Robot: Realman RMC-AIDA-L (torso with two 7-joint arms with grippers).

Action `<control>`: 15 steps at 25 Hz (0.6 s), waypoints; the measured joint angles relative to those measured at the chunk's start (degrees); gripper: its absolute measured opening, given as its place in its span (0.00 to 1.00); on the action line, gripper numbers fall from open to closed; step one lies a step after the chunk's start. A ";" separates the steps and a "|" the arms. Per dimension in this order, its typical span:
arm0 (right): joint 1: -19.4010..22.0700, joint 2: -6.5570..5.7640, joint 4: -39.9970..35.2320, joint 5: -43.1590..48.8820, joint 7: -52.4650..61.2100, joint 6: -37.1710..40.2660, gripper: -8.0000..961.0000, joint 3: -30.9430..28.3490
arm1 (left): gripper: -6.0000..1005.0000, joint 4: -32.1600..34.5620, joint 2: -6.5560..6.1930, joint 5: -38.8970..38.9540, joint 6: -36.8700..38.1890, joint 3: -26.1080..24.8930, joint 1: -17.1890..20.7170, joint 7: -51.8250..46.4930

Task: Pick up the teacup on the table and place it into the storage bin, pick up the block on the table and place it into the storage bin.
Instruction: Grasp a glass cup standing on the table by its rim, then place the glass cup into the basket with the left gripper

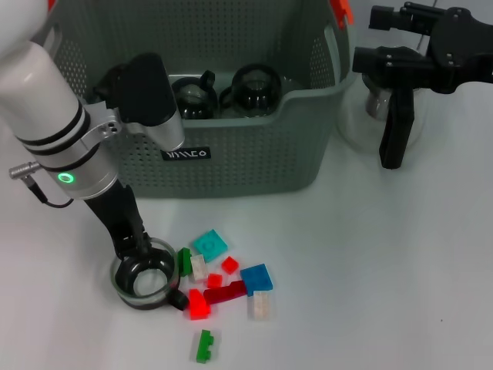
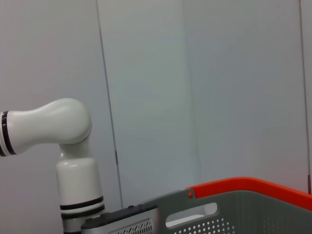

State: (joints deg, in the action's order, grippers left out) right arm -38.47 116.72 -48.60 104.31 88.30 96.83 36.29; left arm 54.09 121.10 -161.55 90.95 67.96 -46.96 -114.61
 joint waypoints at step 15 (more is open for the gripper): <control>0.15 -0.19 0.06 -0.12 -0.28 -0.05 0.92 -0.43 | 0.08 2.87 -1.54 0.71 10.51 -4.81 -3.86 0.90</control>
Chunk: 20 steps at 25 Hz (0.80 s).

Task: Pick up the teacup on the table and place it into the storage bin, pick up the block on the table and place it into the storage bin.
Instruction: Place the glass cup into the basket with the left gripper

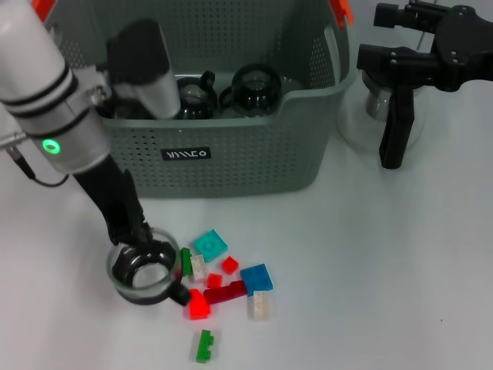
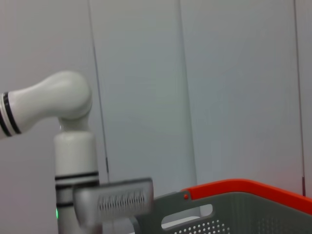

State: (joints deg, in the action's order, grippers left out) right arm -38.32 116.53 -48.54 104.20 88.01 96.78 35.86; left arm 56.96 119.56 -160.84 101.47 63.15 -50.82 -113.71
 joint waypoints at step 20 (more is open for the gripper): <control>0.52 -0.65 0.03 -0.33 -0.12 0.43 0.92 -1.78 | 0.07 1.17 -8.28 10.33 15.08 -16.58 -11.59 0.70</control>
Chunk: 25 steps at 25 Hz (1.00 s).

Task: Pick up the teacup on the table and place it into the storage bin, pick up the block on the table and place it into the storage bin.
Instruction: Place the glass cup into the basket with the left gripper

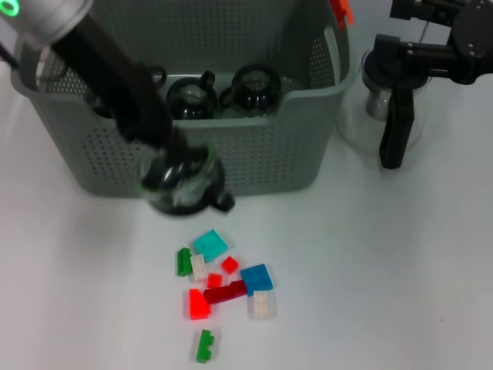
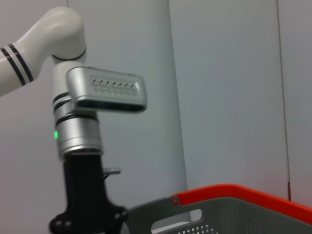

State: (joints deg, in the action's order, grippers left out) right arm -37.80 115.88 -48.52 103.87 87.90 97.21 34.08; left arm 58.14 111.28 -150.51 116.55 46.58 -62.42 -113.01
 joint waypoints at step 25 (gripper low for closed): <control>0.08 -1.36 -0.52 -0.43 0.02 4.60 0.92 -0.68 | 0.07 -11.26 -4.34 2.91 -28.85 -4.38 -3.68 -7.42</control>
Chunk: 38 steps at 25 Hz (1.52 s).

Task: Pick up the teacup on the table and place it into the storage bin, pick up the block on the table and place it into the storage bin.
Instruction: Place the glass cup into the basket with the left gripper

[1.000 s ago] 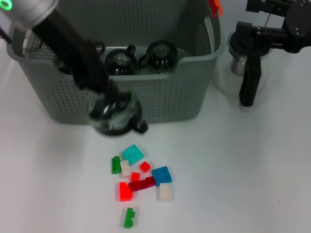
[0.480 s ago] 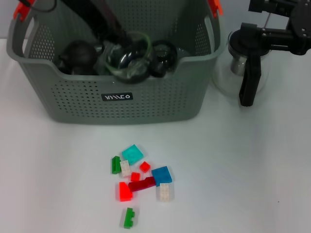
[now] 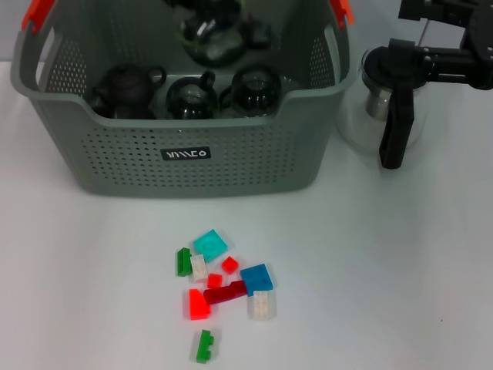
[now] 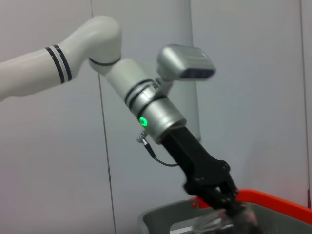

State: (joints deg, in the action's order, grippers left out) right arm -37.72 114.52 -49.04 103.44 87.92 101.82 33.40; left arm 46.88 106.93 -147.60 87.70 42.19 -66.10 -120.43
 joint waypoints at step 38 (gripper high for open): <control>-0.35 1.05 0.32 0.01 0.76 2.02 0.92 0.21 | 0.08 -7.06 7.71 -16.05 -27.11 10.88 2.79 -21.92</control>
State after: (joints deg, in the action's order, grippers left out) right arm -38.07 115.57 -48.72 103.45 88.68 103.83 33.61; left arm 39.82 114.64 -163.65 60.59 53.07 -63.31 -142.35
